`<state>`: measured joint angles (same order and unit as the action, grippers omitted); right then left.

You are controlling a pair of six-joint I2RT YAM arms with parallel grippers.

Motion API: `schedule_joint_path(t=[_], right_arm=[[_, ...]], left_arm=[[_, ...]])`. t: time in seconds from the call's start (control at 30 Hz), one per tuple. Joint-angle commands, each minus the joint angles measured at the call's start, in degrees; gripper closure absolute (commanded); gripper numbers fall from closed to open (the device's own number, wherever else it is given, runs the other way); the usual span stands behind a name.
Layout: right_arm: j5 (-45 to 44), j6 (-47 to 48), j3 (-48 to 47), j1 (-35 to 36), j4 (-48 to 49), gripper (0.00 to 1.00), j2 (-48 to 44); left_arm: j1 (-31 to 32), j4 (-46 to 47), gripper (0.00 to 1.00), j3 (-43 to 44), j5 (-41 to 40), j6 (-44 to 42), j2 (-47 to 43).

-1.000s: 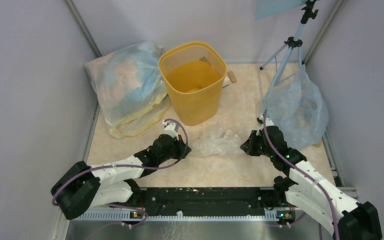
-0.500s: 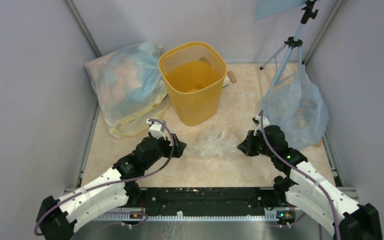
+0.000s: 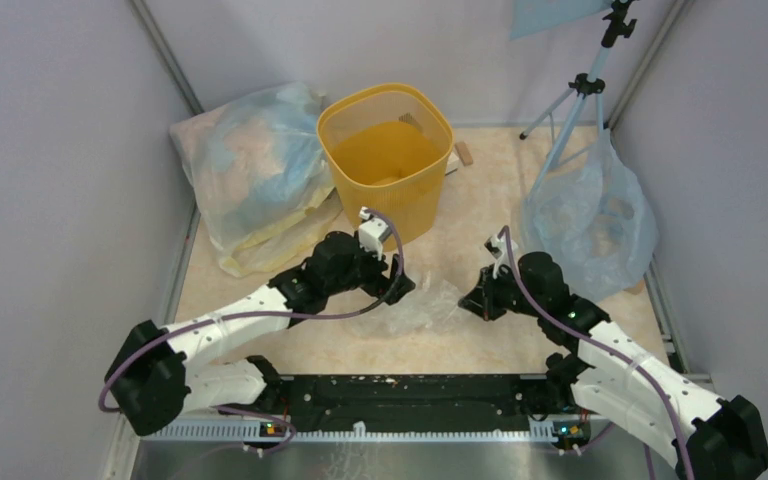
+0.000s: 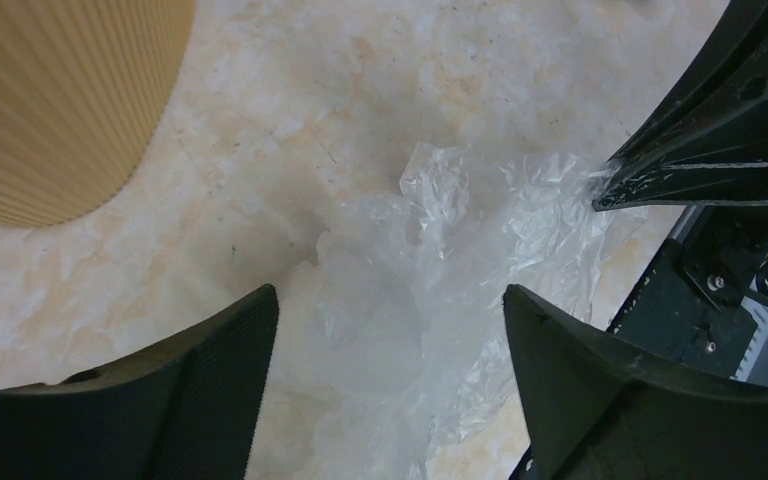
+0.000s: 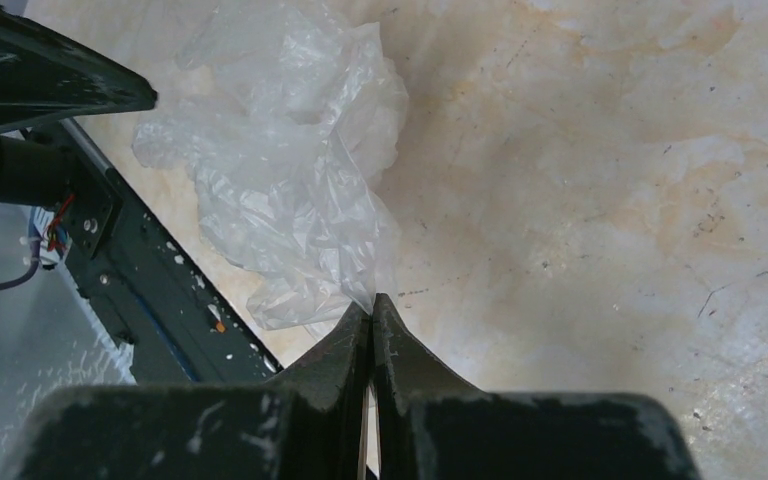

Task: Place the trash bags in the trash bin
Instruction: Unfold the trash bag at the center of the board.

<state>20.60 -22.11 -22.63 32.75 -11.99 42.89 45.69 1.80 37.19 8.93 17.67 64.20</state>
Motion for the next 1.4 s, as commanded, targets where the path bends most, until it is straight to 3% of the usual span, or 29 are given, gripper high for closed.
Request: schedule_joint_path(t=[0.0, 0.07, 0.17, 0.27, 0.33, 0.37, 0.6, 0.77, 0.87, 0.9, 1.0, 1.23, 1.37], right_arm=[[0.93, 1.36, -3.47, 0.81, 2.01, 1.0, 0.17], [1.02, 1.42, -3.53, 0.82, 1.91, 1.0, 0.17], [0.83, 1.33, -3.57, 0.81, 1.97, 1.0, 0.15], [-2.29, 0.96, -4.17, 0.82, 0.52, 1.0, 0.04], [-6.65, 0.43, -4.83, 0.86, -1.14, 1.0, -0.25], [-8.96, -0.22, -4.99, 0.8, -2.03, 1.0, -0.42], [-24.15, -4.08, -5.01, 0.82, -6.04, 0.87, -2.21], [-28.75, -6.39, -5.61, 0.82, -7.72, 0.41, -2.11], [-15.62, -3.17, -5.17, 0.82, -2.21, 0.26, -2.86], [-10.61, -3.19, -4.64, 0.82, 0.84, 0.13, -2.96], [-3.03, -5.99, -4.46, 1.47, 6.52, 0.09, -0.72], [-11.56, -13.19, -5.64, 11.86, 15.65, 0.08, 9.89], [-8.91, -21.72, -2.44, 13.63, 30.86, 0.08, 15.45]], left_arm=[[-0.07, 4.54, 0.17, 2.79, 3.87, -2.24, 4.4], [-0.05, 3.26, 0.29, 3.14, -0.9, -1.3, 5.77], [0.0, 2.13, 0.37, 3.65, -4.4, -1.23, 8.06], [-0.03, 0.26, 0.71, 4.87, -6.23, -0.48, 9.81], [-0.22, -4.19, 0.97, 5.71, -16.18, 1.84, 9.54], [-0.8, -6.09, 1.0, 5.68, -20.23, 3.56, 8.65], [-10.21, -11.76, 1.0, 1.88, -23.34, 5.8, -10.41], [-11.04, -13.63, 1.0, -0.79, -24.32, 7.44, -23.06], [-11.04, -11.13, 1.0, -3.92, -18.78, 7.74, -27.7], [-11.02, -10.53, 1.0, -4.57, -17.38, 8.33, -28.39], [-10.99, -10.39, 1.0, -5.51, -14.42, 10.26, -28.37], [-10.98, -10.57, 1.0, -4.06, -11.12, 13.14, -27.65], [-11.02, -10.29, 1.0, -4.11, -9.93, 14.78, -28.03]])
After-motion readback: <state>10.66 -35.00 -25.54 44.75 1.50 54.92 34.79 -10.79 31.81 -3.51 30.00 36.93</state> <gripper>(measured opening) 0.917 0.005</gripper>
